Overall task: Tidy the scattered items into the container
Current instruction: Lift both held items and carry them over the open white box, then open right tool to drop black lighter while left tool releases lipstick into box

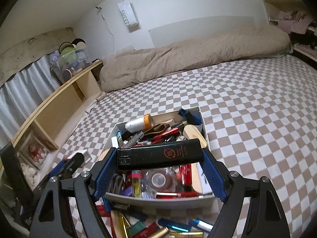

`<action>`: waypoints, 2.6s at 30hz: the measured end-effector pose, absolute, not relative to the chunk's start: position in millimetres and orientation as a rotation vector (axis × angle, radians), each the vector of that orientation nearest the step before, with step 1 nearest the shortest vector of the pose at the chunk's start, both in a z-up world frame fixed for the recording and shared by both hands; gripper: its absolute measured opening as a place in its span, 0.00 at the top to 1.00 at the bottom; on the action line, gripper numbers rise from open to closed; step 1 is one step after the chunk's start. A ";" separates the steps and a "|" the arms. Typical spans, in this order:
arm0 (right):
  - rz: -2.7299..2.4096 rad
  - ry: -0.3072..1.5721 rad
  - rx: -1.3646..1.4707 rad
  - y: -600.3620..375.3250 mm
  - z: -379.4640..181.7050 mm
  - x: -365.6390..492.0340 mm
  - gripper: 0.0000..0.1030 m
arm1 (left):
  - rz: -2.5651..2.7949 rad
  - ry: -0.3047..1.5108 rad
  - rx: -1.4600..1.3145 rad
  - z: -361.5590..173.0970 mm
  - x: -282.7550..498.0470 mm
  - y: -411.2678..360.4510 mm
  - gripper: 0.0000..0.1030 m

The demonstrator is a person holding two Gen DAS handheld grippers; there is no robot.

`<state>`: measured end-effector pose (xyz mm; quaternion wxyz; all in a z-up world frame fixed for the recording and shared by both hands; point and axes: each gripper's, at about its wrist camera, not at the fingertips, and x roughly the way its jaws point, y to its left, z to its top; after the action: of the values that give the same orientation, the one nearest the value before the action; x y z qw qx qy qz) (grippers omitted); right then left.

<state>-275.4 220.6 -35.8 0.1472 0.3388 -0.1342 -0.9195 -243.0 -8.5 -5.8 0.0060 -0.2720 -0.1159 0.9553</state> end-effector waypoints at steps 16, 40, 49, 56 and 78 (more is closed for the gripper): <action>-2.584 -0.227 1.233 197.0 -110.3 -308.5 0.20 | 2.926 -0.352 -1.085 -18.6 -324.3 -17.2 0.15; -2.575 -0.198 1.194 201.2 -112.0 -295.1 0.06 | 2.954 -0.076 -1.478 -72.2 -404.3 -6.0 0.15; -2.549 -0.258 1.206 205.3 -115.3 -300.0 0.06 | 2.784 0.523 -1.594 -88.7 -414.0 20.8 0.15; -2.543 -0.266 1.207 206.1 -115.6 -300.5 0.06 | 2.629 0.857 -1.524 -91.0 -418.5 44.6 0.14; -2.529 -0.276 1.202 208.2 -113.1 -299.6 0.06 | 2.732 0.415 -1.476 -54.4 -388.5 9.7 0.08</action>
<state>-299.6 208.2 -113.1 0.1631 0.4213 -0.0968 -0.8868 -388.5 9.7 -54.4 0.0042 -0.4712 0.1325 0.8720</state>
